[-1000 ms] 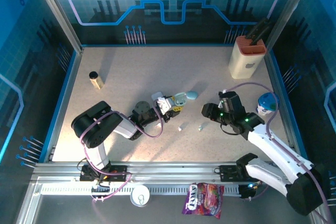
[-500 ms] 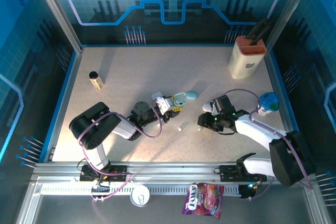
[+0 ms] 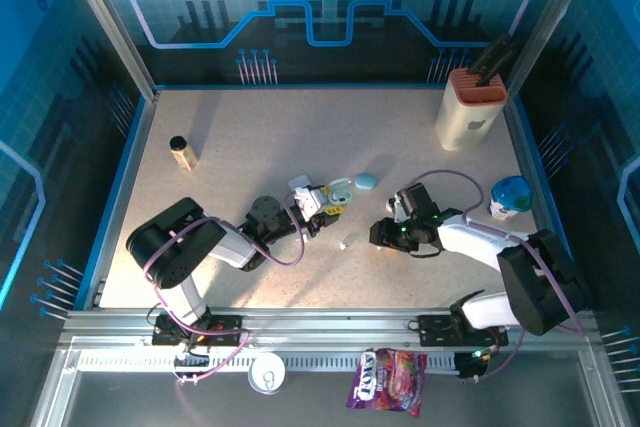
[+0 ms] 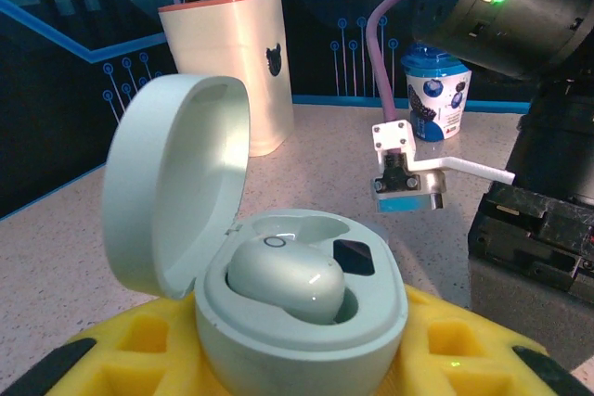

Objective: Insert the wireless bluetooth earbuds into the charging case

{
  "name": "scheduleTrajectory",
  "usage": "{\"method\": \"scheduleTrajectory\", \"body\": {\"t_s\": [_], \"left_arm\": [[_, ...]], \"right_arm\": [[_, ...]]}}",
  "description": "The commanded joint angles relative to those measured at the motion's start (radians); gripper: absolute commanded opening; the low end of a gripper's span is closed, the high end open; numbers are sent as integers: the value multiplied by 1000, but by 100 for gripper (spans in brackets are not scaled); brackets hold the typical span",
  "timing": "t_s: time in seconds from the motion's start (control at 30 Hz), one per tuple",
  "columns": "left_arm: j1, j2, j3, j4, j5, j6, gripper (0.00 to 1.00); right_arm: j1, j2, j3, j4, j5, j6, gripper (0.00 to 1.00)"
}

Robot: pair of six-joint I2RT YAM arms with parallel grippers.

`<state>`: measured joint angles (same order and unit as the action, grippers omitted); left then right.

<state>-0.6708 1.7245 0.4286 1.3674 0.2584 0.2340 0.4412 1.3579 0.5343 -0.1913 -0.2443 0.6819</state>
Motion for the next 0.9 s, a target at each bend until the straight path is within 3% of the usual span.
{"method": "scheduleTrajectory", "body": {"t_s": [0.0,0.37,0.6,0.7,0.87], "left_arm": [[-4,-32,-1,33,7,-22,33],[-4,-44,-13,35,0,-26,33],[7,-59,-27,35,-24,-60,33],[20,-64,-34,35,-27,-71,33],[69,-97,-59,35,-21,-110,33]], "right_arm": [[38,-38,-39,-10,-1,43,46],[145,-109,-71,-21,52,167,48],[182,-169,-30,-129,142,171,51],[184,-178,20,-214,179,109,51],[239,-114,202,-433,290,-131,51]]}}
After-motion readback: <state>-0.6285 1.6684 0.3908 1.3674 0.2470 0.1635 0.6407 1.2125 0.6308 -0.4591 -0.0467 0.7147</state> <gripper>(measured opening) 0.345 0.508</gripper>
